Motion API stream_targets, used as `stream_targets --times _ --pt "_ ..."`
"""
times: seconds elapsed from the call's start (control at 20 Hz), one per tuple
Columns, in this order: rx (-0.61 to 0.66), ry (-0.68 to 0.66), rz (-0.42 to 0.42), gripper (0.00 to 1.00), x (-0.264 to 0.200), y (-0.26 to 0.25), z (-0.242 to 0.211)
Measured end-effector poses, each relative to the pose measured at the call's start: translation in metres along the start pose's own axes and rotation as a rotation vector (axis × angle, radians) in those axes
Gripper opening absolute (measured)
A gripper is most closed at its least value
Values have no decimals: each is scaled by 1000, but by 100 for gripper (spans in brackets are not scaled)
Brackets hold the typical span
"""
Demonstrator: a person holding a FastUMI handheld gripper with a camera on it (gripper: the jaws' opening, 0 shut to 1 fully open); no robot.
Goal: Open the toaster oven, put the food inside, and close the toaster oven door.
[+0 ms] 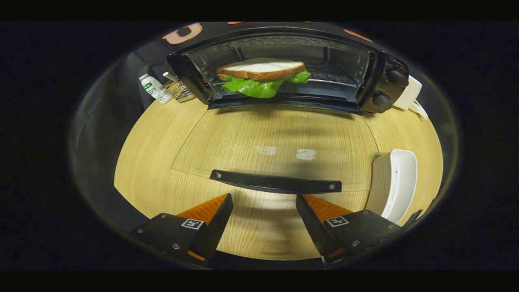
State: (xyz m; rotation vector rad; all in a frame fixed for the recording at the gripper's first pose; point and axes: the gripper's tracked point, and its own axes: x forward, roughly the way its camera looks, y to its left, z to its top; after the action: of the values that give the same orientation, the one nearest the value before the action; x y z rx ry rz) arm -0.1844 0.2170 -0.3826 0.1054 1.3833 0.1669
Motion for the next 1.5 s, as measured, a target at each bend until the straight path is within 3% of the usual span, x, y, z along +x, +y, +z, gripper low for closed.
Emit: stream_targets --times 0.2,0.4,0.65,1.05,1.2,1.5 --pt "40 -108 10 91 -20 -2 27" --pt "-38 -325 -11 88 -53 0 95" --pt "-24 -402 -3 87 -70 -5 148" --pt "-31 -538 -45 87 -91 -22 205" --pt "-33 -531 -52 88 -95 -24 199" --pt "-153 -777 -47 87 -180 -21 222"
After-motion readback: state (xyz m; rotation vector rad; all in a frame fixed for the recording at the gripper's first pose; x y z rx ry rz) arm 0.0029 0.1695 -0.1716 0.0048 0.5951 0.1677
